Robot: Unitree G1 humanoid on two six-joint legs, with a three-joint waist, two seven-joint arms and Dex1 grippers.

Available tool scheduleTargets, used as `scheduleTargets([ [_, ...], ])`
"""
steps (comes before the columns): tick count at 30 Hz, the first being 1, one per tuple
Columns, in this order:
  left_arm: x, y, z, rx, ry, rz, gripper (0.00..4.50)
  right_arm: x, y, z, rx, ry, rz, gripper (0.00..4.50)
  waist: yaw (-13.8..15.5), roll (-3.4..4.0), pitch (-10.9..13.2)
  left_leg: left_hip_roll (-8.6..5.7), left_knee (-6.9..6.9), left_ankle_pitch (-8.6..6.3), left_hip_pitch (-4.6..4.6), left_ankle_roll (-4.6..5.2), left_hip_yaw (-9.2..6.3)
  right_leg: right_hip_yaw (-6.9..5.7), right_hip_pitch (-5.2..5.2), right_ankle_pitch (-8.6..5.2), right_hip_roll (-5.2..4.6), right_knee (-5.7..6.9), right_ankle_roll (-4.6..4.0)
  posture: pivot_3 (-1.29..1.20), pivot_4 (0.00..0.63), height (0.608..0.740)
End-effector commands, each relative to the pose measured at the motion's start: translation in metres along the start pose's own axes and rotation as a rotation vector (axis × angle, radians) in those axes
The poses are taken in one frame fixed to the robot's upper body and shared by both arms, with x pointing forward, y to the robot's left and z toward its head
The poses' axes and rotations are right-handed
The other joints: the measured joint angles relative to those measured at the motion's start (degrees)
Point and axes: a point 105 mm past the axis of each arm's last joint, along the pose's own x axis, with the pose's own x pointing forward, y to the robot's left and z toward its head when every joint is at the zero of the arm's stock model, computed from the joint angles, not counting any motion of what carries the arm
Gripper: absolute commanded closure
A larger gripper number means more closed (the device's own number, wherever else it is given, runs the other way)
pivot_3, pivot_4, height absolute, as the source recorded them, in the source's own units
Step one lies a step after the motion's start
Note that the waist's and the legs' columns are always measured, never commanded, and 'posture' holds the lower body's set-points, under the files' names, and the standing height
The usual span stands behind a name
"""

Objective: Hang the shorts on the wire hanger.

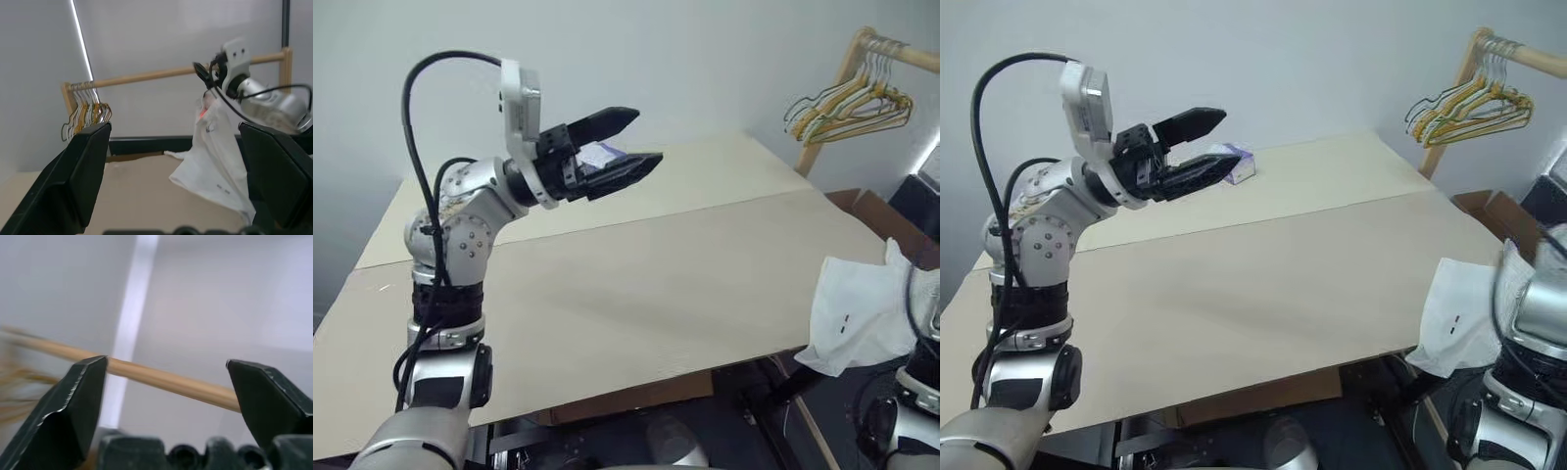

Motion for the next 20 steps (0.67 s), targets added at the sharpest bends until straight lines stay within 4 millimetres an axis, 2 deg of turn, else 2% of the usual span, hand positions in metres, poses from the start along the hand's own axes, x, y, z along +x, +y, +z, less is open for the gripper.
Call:
scheduleTargets([
  [1, -0.011, 0.000, -0.012, 0.097, 0.083, 0.043, 0.00, -0.020, 0.074, 0.012, 0.104, -0.054, 0.498, 0.03, 0.34, -0.18, 0.08, 0.03, 0.00, -0.01, -0.02, -0.02, -0.03, -0.03, -0.02, 0.03, 0.03, -0.01, -0.02, -0.42, 0.000, 0.740],
  [3, -0.020, 0.002, -0.026, 0.143, 0.150, 0.083, 0.00, -0.030, 0.099, 0.010, 0.100, -0.034, 0.692, 0.03, 0.89, -0.17, 0.12, -0.04, 0.00, 0.00, -0.13, 0.00, -0.06, 0.01, -0.16, 0.04, -0.06, -0.01, -0.02, -0.40, 0.000, 0.740],
  [4, -0.029, 0.001, -0.035, 0.174, 0.198, 0.104, 0.00, -0.040, 0.116, 0.010, 0.134, -0.044, 0.845, 0.03, 1.53, -0.17, 0.13, -0.10, -0.01, 0.02, -0.19, 0.04, -0.10, 0.03, -0.23, 0.04, -0.08, 0.00, -0.02, -0.37, 0.000, 0.740],
  [6, -0.043, -0.002, -0.044, 0.198, 0.251, 0.134, 0.00, -0.054, 0.138, 0.008, 0.206, -0.026, 1.081, 0.03, 2.70, -0.21, 0.15, -0.13, -0.10, 0.06, -0.26, 0.13, -0.13, 0.08, -0.35, 0.06, -0.08, -0.01, -0.06, -0.34, 0.000, 0.740],
  [9, -0.053, -0.004, -0.049, 0.230, 0.282, 0.167, 0.00, -0.063, 0.150, 0.005, 0.209, -0.032, 1.229, 0.03, 5.48, -0.26, 0.19, -0.12, -0.21, 0.01, -0.31, 0.07, -0.25, 0.05, -0.51, 0.07, -0.07, 0.03, -0.08, -0.30, 0.000, 0.740],
  [12, -0.078, -0.010, -0.059, 0.279, 0.339, 0.222, 0.00, -0.078, 0.167, 0.008, 0.212, -0.054, 1.426, 0.03, 8.53, -0.19, 0.19, -0.12, -0.28, -0.03, -0.60, -0.07, -0.32, 0.09, -0.95, 0.12, -0.07, 0.08, -0.16, -0.24, 0.000, 0.740],
  [16, -0.093, -0.019, -0.068, 0.298, 0.415, 0.234, 0.00, -0.084, 0.177, 0.010, 0.205, -0.082, 1.518, 0.03, 12.59, -0.13, 0.24, -0.12, -0.54, 0.01, -0.70, -0.12, -0.35, 0.12, -1.26, 0.28, -0.06, 0.13, -0.46, -0.21, 0.000, 0.740],
  [19, -0.097, -0.018, -0.070, 0.281, 0.438, 0.266, 0.00, -0.086, 0.181, 0.008, 0.186, -0.090, 1.541, 0.03, 15.62, -0.09, 0.27, -0.15, -0.65, 0.00, -0.74, -0.20, -0.39, 0.12, -1.33, 0.29, -0.06, 0.12, -0.49, -0.19, 0.000, 0.740],
  [20, -0.097, -0.016, -0.070, 0.281, 0.448, 0.277, 0.00, -0.086, 0.182, 0.008, 0.185, -0.092, 1.544, 0.03, 15.62, -0.09, 0.27, -0.15, -0.68, 0.00, -0.74, -0.24, -0.41, 0.11, -1.34, 0.29, -0.06, 0.12, -0.50, -0.19, 0.000, 0.740],
])
